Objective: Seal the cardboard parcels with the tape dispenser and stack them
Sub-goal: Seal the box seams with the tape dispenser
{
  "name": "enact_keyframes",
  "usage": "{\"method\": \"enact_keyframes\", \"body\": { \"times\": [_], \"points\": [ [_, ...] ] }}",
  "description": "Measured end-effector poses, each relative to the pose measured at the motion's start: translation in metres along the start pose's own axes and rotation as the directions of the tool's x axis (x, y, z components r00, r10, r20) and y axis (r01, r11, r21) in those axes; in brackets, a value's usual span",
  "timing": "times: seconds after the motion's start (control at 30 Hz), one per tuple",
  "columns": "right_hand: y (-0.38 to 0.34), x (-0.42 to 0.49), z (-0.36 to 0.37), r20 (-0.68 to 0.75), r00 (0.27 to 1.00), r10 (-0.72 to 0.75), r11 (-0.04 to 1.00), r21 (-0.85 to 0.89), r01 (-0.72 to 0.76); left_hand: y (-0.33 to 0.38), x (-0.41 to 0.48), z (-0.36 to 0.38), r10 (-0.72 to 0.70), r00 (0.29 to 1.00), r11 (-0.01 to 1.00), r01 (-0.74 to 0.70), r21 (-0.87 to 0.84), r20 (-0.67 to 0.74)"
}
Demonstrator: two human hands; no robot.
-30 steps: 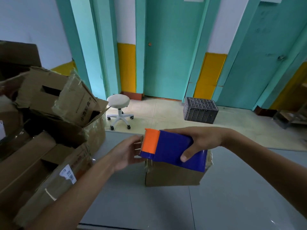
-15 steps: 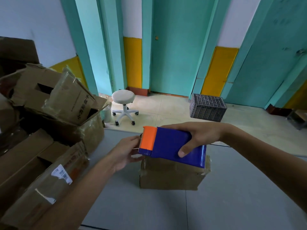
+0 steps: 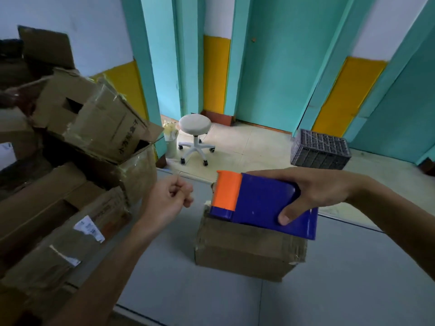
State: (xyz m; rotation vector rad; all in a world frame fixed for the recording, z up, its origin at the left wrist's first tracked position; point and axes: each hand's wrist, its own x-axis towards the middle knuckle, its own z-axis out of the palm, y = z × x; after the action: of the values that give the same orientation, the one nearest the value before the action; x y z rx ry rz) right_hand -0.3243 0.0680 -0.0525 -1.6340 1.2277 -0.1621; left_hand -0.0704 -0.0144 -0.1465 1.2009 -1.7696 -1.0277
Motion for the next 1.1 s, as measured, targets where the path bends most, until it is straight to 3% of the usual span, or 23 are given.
{"method": "enact_keyframes", "body": {
  "times": [0.1, 0.23, 0.43, 0.63, 0.97, 1.1],
  "points": [
    [0.005, -0.007, -0.007, 0.054, 0.997, 0.060, 0.998, -0.025, -0.059, -0.005, -0.002, 0.000, -0.066, 0.997, 0.998, 0.066, -0.004, 0.030],
    [0.008, -0.022, -0.021, 0.084, 0.986, 0.145, 0.989, -0.052, -0.141, -0.016, 0.000, -0.011, -0.125, 0.991, 0.992, 0.123, -0.039, -0.043],
    [0.020, -0.019, -0.026, 0.147, 0.947, 0.286, 0.958, -0.044, -0.283, -0.039, -0.005, -0.015, -0.295, 0.952, 0.944, 0.303, -0.127, 0.080],
    [0.029, 0.005, -0.037, 0.186, 0.924, 0.335, 0.939, 0.022, -0.344, -0.040, 0.001, -0.012, -0.298, 0.954, 0.948, 0.298, -0.109, 0.022],
    [0.040, 0.051, -0.028, 0.242, 0.862, 0.446, 0.892, -0.047, -0.449, -0.108, -0.001, 0.009, -0.347, 0.937, 0.936, 0.348, -0.048, 0.029],
    [0.041, 0.055, -0.025, 0.232, 0.860, 0.454, 0.888, -0.040, -0.458, -0.126, -0.017, 0.047, -0.427, 0.901, 0.888, 0.434, -0.153, 0.076]
  ]
}}
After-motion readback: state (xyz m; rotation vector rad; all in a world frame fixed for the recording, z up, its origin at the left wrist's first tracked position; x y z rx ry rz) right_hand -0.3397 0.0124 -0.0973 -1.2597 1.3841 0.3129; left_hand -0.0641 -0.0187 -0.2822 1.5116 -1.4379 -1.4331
